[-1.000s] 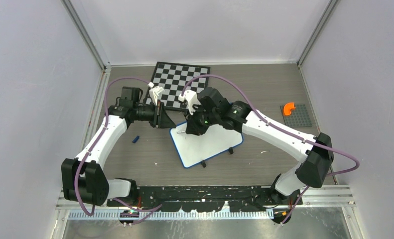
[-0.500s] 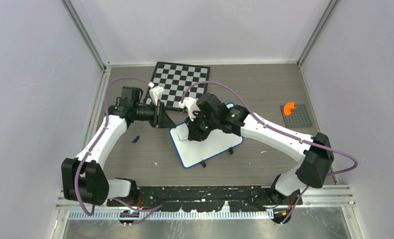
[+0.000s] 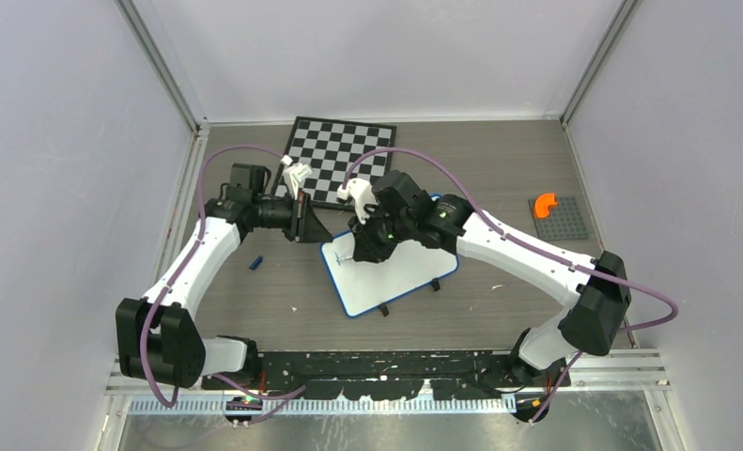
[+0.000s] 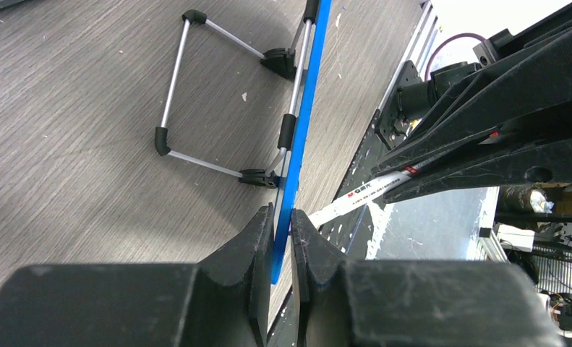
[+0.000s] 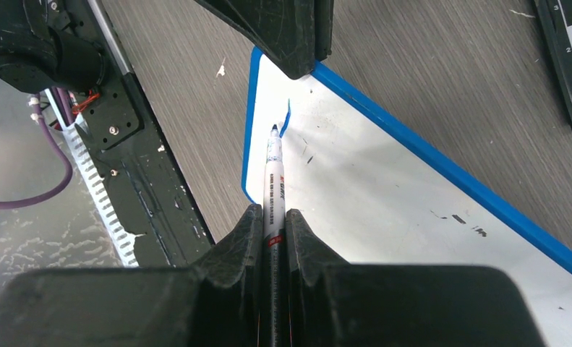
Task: Write a sentence on the whiteboard
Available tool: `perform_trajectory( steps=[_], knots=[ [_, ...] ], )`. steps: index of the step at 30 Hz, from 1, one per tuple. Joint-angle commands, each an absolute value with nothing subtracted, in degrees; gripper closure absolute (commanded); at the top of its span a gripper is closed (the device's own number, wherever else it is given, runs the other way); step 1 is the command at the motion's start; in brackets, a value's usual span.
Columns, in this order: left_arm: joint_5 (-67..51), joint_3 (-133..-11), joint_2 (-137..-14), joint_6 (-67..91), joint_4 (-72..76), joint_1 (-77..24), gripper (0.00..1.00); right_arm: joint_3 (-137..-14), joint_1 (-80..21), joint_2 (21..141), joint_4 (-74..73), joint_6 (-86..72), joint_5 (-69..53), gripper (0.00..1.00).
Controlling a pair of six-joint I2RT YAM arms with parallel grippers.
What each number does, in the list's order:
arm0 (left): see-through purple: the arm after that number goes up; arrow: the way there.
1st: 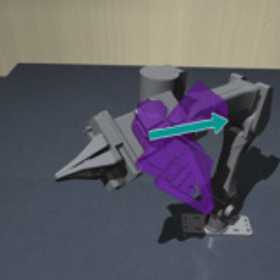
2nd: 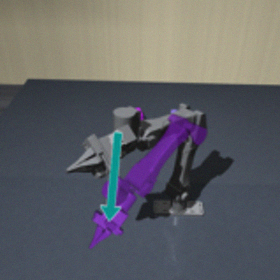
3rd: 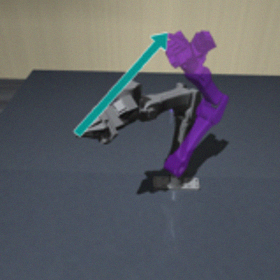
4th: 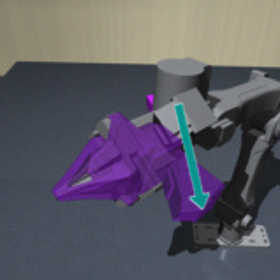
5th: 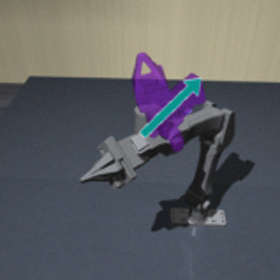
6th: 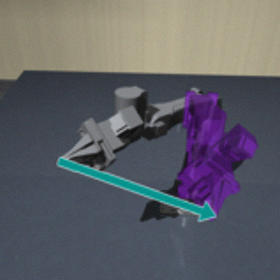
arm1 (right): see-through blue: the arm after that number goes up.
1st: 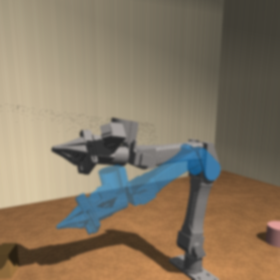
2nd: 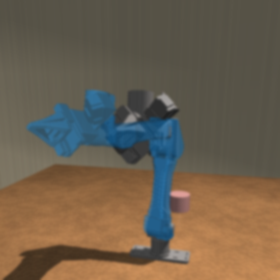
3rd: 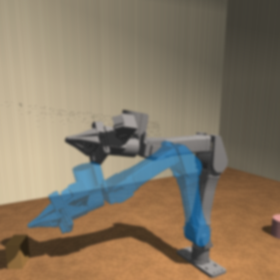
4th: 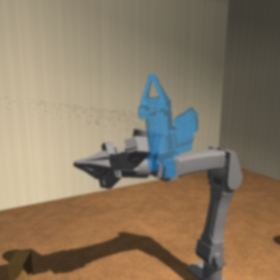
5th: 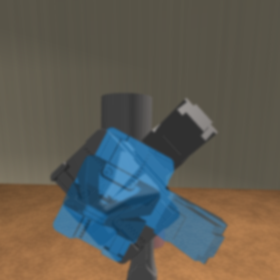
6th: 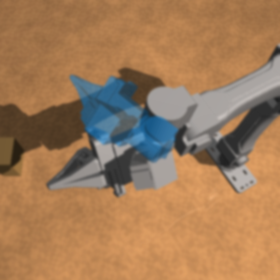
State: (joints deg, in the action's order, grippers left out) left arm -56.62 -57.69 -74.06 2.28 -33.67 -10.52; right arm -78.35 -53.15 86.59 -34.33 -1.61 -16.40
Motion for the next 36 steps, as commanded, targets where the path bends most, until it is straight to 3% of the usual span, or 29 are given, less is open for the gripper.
perform_trajectory(
  steps=[1, 16, 29, 36],
  knots=[
    [-56.95, -58.61, -74.12, 0.79, -34.85, -10.99, 0.85, -80.06, -53.21, 84.90, -32.68, -0.37, -14.70, 1.00],
    [-56.69, -58.87, -74.13, 0.41, -35.52, -11.07, 0.85, -78.06, -51.91, 82.10, -34.89, 2.01, -8.70, 1.00],
    [-56.69, -58.99, -74.34, 0.43, -35.54, -11.61, 0.85, -81.65, -51.86, 81.13, -35.26, 0.90, -17.18, 1.00],
    [-56.66, -58.95, -74.01, 0.44, -35.59, -11.69, 0.85, -81.47, -51.86, 82.58, -34.34, 1.55, -11.60, 1.00]
  ],
)
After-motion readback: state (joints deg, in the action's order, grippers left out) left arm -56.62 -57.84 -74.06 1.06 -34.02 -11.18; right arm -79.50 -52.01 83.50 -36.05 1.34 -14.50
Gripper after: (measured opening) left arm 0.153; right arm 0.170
